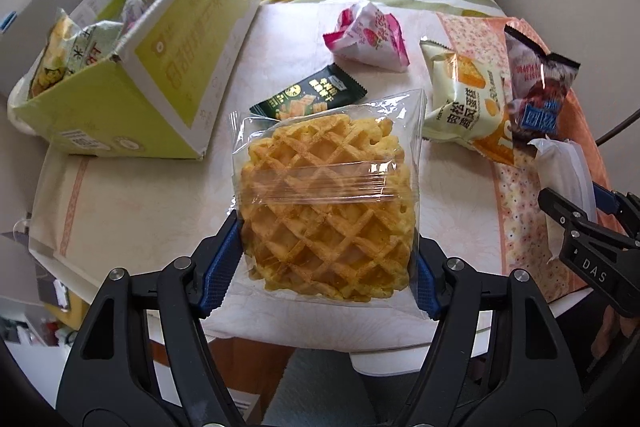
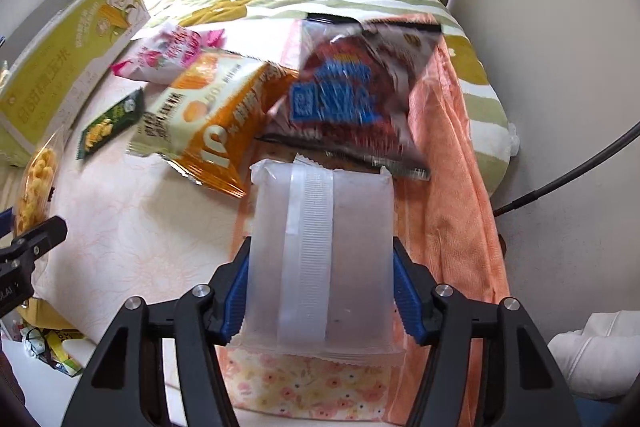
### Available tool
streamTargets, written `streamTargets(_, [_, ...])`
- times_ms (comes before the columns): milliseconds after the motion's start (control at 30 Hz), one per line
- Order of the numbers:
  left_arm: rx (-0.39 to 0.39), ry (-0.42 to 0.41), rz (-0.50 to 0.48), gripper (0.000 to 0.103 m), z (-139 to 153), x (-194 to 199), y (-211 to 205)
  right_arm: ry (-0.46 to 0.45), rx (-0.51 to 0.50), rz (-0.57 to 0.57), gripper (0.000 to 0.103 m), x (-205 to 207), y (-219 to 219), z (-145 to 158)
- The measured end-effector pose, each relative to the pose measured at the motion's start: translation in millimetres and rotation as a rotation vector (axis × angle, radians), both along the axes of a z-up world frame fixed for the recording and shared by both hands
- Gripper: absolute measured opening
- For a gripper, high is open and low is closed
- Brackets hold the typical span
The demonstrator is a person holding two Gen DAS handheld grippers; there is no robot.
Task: Organize snacks
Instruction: 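Carry the waffle pack and white pack over the box with both tools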
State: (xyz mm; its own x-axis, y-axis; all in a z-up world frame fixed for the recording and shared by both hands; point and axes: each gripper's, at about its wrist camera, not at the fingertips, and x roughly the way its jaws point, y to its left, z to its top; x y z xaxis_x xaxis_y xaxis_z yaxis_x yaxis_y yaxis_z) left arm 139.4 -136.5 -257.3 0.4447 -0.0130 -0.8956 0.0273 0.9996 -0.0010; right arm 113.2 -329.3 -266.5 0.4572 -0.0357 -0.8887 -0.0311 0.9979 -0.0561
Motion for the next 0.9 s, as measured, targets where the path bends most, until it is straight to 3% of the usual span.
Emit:
streamTargets(200, [-0.027,-0.067,-0.011,0.07,44,-6,-2,-0.078,0.037,0.051,0.057,-6,7,40])
streamTargets(400, [-0.063,-0.171,0.018,0.07,101,1,20,-0.141,0.092,0.145,0.057,18,36,80])
streamTargets(600, [-0.051,-0.258,0.044,0.07,149,24,73,-0.218,0.158,0.246,0.057,41,83,123])
streamTargets(900, [-0.032,-0.273,0.049,0.07,168,94,189,-0.283,0.236,0.324,0.057,82,190,158])
